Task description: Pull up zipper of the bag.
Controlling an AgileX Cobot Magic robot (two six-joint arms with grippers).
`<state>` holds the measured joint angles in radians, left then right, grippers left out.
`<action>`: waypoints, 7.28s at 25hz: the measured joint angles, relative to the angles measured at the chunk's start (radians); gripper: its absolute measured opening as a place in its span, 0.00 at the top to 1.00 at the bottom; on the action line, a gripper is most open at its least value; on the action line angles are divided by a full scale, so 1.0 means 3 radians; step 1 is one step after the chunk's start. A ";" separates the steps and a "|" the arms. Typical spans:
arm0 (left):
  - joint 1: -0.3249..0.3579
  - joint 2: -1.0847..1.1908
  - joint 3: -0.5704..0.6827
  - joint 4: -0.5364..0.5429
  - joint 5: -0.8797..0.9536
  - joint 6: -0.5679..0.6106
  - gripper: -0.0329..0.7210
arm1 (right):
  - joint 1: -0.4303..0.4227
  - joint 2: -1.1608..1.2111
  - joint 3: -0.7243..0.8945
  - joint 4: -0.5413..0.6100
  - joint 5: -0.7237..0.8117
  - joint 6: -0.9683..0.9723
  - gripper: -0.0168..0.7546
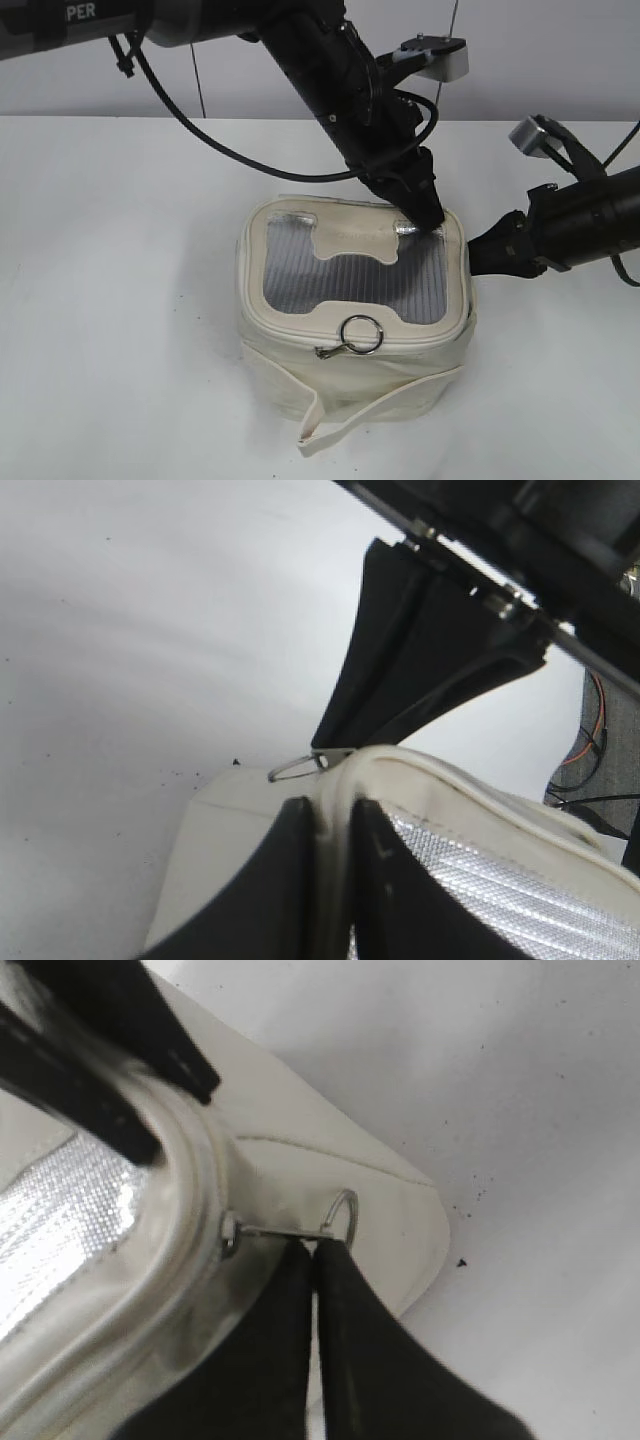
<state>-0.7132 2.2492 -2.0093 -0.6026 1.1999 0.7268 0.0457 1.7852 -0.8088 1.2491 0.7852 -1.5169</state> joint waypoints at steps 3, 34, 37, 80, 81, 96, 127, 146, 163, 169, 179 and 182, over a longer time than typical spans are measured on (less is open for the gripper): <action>0.0000 0.0000 0.0000 0.0000 0.0000 0.0000 0.85 | 0.0000 -0.0078 -0.0015 -0.0224 -0.0031 0.0254 0.97; 0.0000 0.0000 0.0000 -0.0003 0.0003 0.0000 0.85 | 0.0000 -0.0193 -0.0021 -0.0547 0.0115 0.0593 0.97; 0.0000 0.0000 0.0000 -0.0003 0.0003 0.0000 0.85 | 0.0000 -0.0192 -0.0021 -0.0520 0.0118 0.0569 0.97; 0.0015 -0.0017 0.0000 0.0050 0.0002 -0.0007 0.85 | -0.0004 -0.0019 -0.0321 -0.0732 0.0192 0.0779 0.97; 0.0015 -0.0017 0.0000 0.0050 0.0002 -0.0007 0.85 | -0.0004 -0.0069 -0.0321 -0.0813 0.0212 0.0849 0.97; 0.0008 -0.0022 0.0000 0.0036 0.0025 -0.0058 0.85 | -0.0001 -0.0488 -0.0327 -0.1409 0.0819 0.1570 0.97; -0.0019 -0.0028 0.0000 0.0087 0.0045 -0.0448 0.86 | 0.2023 -0.1000 -0.0064 -0.1440 0.0106 0.2571 0.97; -0.0019 -0.0037 0.0000 0.0107 0.0029 -0.0461 0.86 | 0.2311 -0.0879 -0.0396 -0.2166 0.0069 0.3891 0.57; -0.0006 -0.0521 0.0009 0.0887 -0.0209 -0.0550 0.60 | 0.2165 -0.1745 -0.0402 -0.4339 0.0200 0.6044 0.30; 0.0007 -0.0634 0.0009 0.1953 -0.0136 -0.1515 0.60 | 0.1484 -0.1725 -0.0402 -0.4472 0.0197 0.5982 0.30; 0.0691 -0.0878 0.0009 0.2330 0.0060 -0.2301 0.60 | 0.0361 -0.1724 -0.0402 -0.4500 0.0156 0.5660 0.30; 0.0930 -0.1000 0.0014 0.2345 0.0067 -0.2473 0.60 | 0.0226 -0.1724 -0.0402 -0.4503 0.0156 0.5649 0.30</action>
<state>-0.4342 1.9493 -2.0053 0.1008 1.2199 -0.0153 0.1134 1.2682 -0.9293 -0.1018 0.8321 0.1777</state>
